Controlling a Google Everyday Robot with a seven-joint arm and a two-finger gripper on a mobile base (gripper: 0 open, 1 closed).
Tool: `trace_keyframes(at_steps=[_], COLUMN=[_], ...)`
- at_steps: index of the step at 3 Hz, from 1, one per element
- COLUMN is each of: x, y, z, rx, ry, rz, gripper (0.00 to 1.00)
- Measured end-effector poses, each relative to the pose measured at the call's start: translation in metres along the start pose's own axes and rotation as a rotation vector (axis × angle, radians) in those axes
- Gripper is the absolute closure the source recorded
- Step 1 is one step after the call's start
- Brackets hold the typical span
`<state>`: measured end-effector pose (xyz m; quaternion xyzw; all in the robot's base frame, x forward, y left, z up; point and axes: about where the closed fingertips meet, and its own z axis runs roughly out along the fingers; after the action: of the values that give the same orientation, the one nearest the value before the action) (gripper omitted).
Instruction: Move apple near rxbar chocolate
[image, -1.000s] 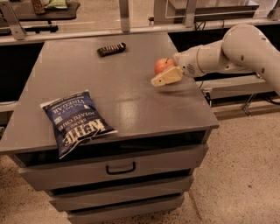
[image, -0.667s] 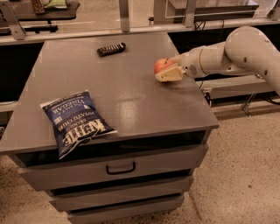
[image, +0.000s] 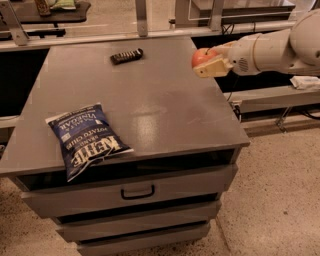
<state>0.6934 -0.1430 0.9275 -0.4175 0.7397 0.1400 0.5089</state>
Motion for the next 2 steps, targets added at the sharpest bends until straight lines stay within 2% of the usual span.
trace_keyframes(at_steps=[1, 2], x=[-0.0034, -0.0034], y=[0.001, 0.0011], z=[0.0002, 0.0003], rx=[-0.001, -0.001], ry=[-0.003, -0.003], rz=[-0.004, -0.004], gripper=[1.0, 1.0])
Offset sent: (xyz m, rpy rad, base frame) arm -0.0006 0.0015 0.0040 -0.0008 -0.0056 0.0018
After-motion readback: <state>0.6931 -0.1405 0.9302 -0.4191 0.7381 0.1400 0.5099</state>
